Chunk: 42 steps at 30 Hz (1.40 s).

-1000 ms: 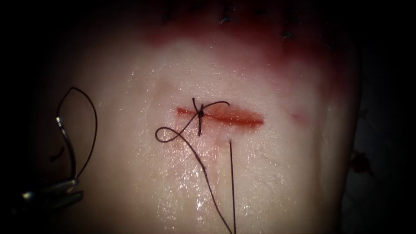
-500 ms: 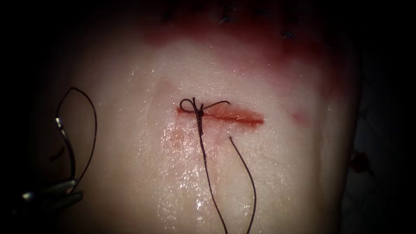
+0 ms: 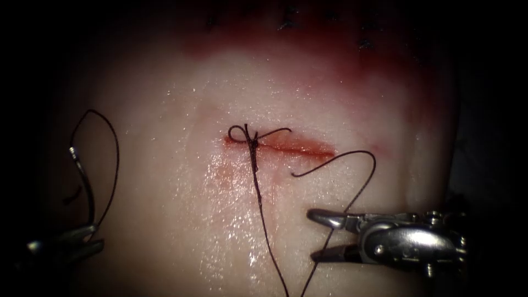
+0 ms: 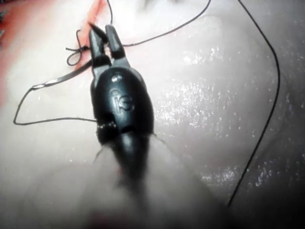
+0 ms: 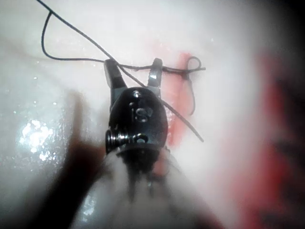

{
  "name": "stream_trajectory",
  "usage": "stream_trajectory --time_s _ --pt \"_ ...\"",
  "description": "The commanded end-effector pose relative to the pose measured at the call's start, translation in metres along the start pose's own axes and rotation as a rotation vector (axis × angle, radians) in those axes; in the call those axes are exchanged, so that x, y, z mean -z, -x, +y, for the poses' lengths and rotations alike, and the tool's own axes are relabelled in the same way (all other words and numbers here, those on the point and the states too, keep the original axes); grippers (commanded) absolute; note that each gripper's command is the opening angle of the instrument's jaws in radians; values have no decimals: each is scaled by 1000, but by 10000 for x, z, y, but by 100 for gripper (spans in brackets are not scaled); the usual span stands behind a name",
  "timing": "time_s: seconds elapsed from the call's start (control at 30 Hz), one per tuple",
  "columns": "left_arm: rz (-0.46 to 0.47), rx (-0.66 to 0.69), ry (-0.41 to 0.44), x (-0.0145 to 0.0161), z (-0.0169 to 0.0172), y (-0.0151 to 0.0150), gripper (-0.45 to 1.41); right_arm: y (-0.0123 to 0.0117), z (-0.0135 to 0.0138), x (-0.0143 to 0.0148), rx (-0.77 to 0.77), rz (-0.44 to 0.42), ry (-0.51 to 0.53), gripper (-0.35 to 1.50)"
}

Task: Wound Closure
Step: Place right hand around suture near incision and pull away from wound over and over until a little tail is left above wound

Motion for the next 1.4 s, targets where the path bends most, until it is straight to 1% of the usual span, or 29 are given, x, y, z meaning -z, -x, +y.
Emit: stream_trajectory --time_s 0.03,0.1,0.17,0.2,0.23,0.3,0.4,0.47,0.57,0.63,0.7,0.73,0.83,0.97,1.0,1.03,1.1,1.27,1.4 --pt "-7 9 0 -2 -3 2 -35 -2 2 7 -4 7 16 148" --pt "-15 -12 -10 12 -17 -1 -35 -6 3 25 -11 21 50 148" --pt "-13 -15 -40 28 -32 -5 -35 -9 0 45 -12 22 71 148" --pt "-12 -30 -77 47 -54 -11 -35 -9 -5 59 -14 10 75 148" --pt "-14 -40 -89 54 -63 -14 -35 -8 -9 67 -17 5 75 148" --pt "-26 -73 -121 69 -85 -19 -35 -6 -14 77 -26 -7 79 148" --pt "-50 -124 -171 83 -109 -26 -35 -2 -23 89 -47 -13 76 148" --pt "-81 -148 -194 87 -118 -25 -35 -1 -27 95 -54 -10 73 148" --pt "-75 -168 -198 84 -116 -19 -35 9 -20 94 -63 -21 77 148" --pt "-71 -176 -198 81 -113 -18 -35 19 -10 87 -70 -37 86 148" --pt "-54 -168 -194 77 -107 -18 -35 30 0 77 -44 -52 82 148" --pt "-42 -165 -195 72 -101 -18 -35 44 11 62 -12 -70 61 148" --pt "-23 -149 -182 63 -91 -19 -35 64 24 39 -10 -63 58 148" --pt "-14 -136 -154 51 -78 -18 -35 87 35 9 9 -43 55 145" --pt "-13 -130 -142 45 -71 -17 -35 97 38 -6 21 -46 51 145" --pt "-12 -129 -133 41 -66 -16 -35 101 39 -13 29 -49 46 145" --pt "-13 -125 -105 29 -48 -13 -35 116 35 -39 43 -47 25 145" --pt "-10 -109 -81 18 -31 -5 -35 119 19 -68 77 -35 -9 145" --pt "-5 -99 -78 15 -28 -3 -35 117 19 -73 76 -37 -8 138"
